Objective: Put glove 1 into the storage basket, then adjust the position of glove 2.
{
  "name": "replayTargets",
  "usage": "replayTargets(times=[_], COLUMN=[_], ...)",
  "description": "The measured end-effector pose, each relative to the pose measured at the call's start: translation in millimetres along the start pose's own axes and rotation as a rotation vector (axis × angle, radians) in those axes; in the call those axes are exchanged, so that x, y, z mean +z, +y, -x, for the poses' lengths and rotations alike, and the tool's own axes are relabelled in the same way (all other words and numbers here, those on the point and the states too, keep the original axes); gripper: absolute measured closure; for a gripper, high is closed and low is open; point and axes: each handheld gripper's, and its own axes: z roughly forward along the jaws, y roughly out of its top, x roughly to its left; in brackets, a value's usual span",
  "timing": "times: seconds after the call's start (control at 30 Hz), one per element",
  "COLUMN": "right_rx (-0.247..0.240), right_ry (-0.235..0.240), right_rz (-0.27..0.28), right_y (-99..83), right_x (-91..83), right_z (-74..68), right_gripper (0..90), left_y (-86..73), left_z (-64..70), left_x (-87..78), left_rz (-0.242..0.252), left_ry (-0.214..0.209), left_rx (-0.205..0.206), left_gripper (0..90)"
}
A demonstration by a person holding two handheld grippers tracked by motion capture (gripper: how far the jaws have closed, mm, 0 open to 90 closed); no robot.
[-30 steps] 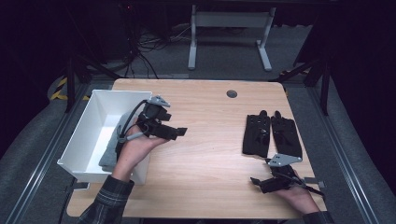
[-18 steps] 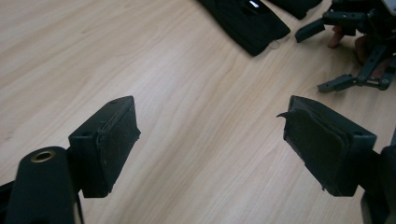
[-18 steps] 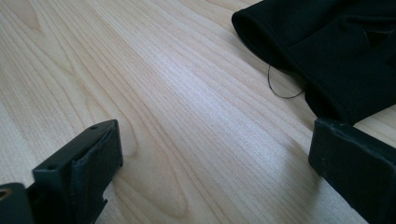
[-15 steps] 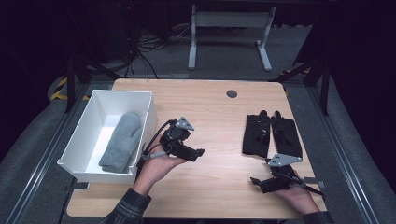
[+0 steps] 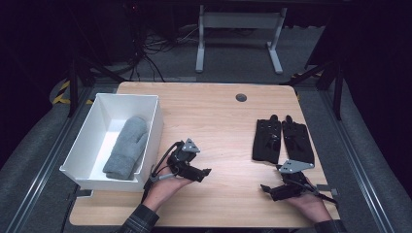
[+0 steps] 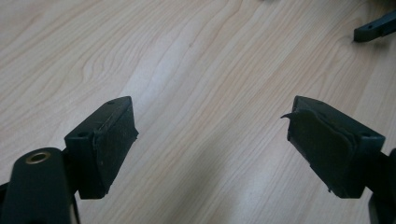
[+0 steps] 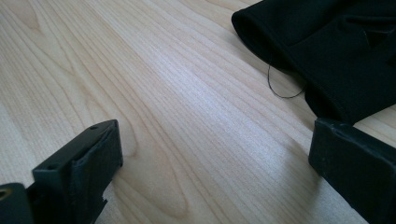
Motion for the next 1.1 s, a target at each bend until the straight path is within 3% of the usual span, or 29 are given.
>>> replayTargets(times=[0.1,0.23,0.33,0.5,0.57,0.67,0.83,0.97,1.1], right_rx=[0.0,0.004,0.0,0.009,0.01,-0.001,-0.008,0.019,0.046], right_ry=[0.0,0.002,0.002,0.008,-0.001,-0.009,-0.044,-0.05,-0.071], right_rz=[0.0,-0.007,-0.02,0.002,0.002,0.018,0.049,0.055,0.053], right_y=[0.0,1.0,3.8,5.9,8.8,14.0,33.0,40.7,46.5], right_x=[0.0,-0.7,-4.0,-9.6,-11.3,-14.3,-14.7,-9.7,-1.0], right_z=[0.0,0.4,1.0,2.0,1.8,1.5,11.9,25.1,38.2], right_gripper=[3.0,5.7,17.8,26.5,33.7,48.7,87.8,89.9,90.0], left_y=[-10.4,-20.8,-24.3,-30.7,-32.2,-35.3,-41.2,-44.7,-45.7], left_z=[-2.6,-3.5,-2.8,-5.0,-3.6,-4.4,-5.4,-5.0,-7.0], left_x=[6.5,15.7,18.8,27.3,29.2,28.6,27.9,28.5,26.2], left_rz=[-0.019,-0.081,-0.088,-0.128,-0.121,-0.1,-0.053,-0.018,-0.029], left_ry=[0.004,0.015,0.017,0.037,0.055,0.048,0.045,0.053,0.041], left_rx=[0.003,0.027,0.046,0.085,0.105,0.12,0.126,0.115,0.127], left_gripper=[14.5,8.9,3.8,0.0,0.0,0.0,0.0,0.0,0.1])
